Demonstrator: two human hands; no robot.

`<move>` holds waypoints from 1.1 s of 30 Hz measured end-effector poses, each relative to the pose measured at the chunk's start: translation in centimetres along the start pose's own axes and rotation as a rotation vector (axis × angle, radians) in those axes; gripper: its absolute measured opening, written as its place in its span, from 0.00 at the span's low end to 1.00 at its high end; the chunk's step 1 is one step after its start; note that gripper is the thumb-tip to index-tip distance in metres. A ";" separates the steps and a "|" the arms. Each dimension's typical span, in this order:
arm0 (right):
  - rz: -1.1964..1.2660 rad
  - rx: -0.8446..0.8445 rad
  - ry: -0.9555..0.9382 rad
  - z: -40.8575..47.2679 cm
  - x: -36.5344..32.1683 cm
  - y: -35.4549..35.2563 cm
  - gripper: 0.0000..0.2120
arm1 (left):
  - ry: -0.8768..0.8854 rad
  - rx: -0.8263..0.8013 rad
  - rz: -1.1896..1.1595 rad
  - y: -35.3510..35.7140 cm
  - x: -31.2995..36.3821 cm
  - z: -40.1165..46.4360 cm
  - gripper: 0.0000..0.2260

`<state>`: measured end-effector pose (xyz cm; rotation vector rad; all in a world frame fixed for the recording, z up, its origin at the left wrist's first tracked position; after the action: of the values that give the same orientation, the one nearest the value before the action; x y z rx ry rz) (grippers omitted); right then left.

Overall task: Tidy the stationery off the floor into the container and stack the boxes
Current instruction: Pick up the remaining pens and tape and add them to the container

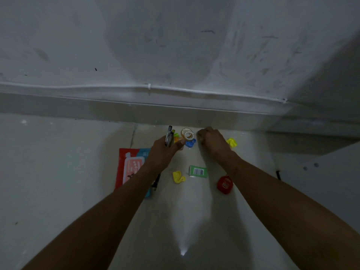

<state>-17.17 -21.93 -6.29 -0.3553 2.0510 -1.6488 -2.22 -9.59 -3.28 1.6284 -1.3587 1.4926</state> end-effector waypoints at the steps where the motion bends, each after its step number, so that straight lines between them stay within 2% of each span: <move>1: 0.007 0.000 0.002 -0.2 0.1 0.1 0.17 | -0.019 0.000 -0.018 0.0 -0.1 0.1 0.14; 3: 0.067 0.008 0.027 -0.6 0.4 0.0 0.17 | -0.074 0.015 -0.044 0.1 -0.2 0.1 0.15; 5: 0.267 0.078 0.083 -1.1 0.6 -0.7 0.17 | -0.113 0.022 -0.050 0.1 -0.2 0.1 0.16; 7: 0.592 0.192 0.227 -1.8 0.8 -1.8 0.14 | -0.134 0.018 -0.053 0.1 -0.1 0.0 0.17; 9: 0.932 0.243 0.434 -2.3 0.9 -2.6 0.05 | -0.145 0.016 -0.052 0.0 0.1 -0.1 0.17; 11: 1.057 0.219 0.558 -2.4 0.9 -2.9 0.07 | -0.143 0.015 -0.042 -0.4 0.6 0.0 0.17; 13: 0.923 0.198 0.509 -2.0 0.6 -2.9 0.10 | -0.145 0.006 -0.050 -0.8 0.8 0.1 0.18; 16: 0.515 0.169 0.307 -1.0 -1.1 -2.5 0.07 | -0.145 0.001 -0.054 -1.6 0.6 0.2 0.18; 17: 0.425 0.114 0.256 -0.8 -1.9 -2.1 0.10 | -0.144 0.000 -0.045 -1.8 0.5 0.1 0.18; 19: 0.347 0.015 0.192 -0.4 -3.2 -1.3 0.18 | -0.143 0.004 -0.032 -2.3 0.3 0.0 0.18; 23: 0.137 0.049 0.051 -0.7 -4.4 0.1 0.18 | -0.120 0.022 -0.004 -3.0 0.2 -0.1 0.17; 25: 0.146 0.075 0.026 -1.3 -4.3 -0.1 0.18 | -0.092 0.055 -0.034 -3.1 1.1 -0.3 0.17; 26: 0.225 0.086 0.044 -1.4 -4.3 -0.7 0.17 | -0.076 0.078 -0.067 -3.2 2.0 -0.3 0.17; 28: 0.532 0.111 0.152 -1.7 -4.7 -2.8 0.13 | 0.008 0.113 -0.117 -3.4 4.7 -0.6 0.13; 30: 0.979 0.115 0.281 -2.6 -5.7 -6.4 0.08 | 0.155 0.095 -0.071 -3.7 8.9 -1.5 0.06; 31: 1.207 0.113 0.316 -3.0 -6.4 -8.7 0.07 | 0.233 0.088 -0.034 -3.9 11.4 -2.1 0.07; 33: 1.571 0.006 0.313 -4.3 -8.3 -12.8 0.05 | 0.321 0.085 0.006 -4.5 15.3 -3.6 0.09</move>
<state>-13.55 -17.39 8.44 1.2710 1.5691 -0.6575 -1.40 -9.63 13.05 1.3604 -1.1368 1.7472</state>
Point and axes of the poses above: each hand's wrist, its own z-axis towards the middle knuckle, its own y-axis out of the palm, x = y × z, the point moved 3 cm from there along z, towards the middle knuckle, and after that the axes turned 3 degrees about x, right-handed, at the moved point
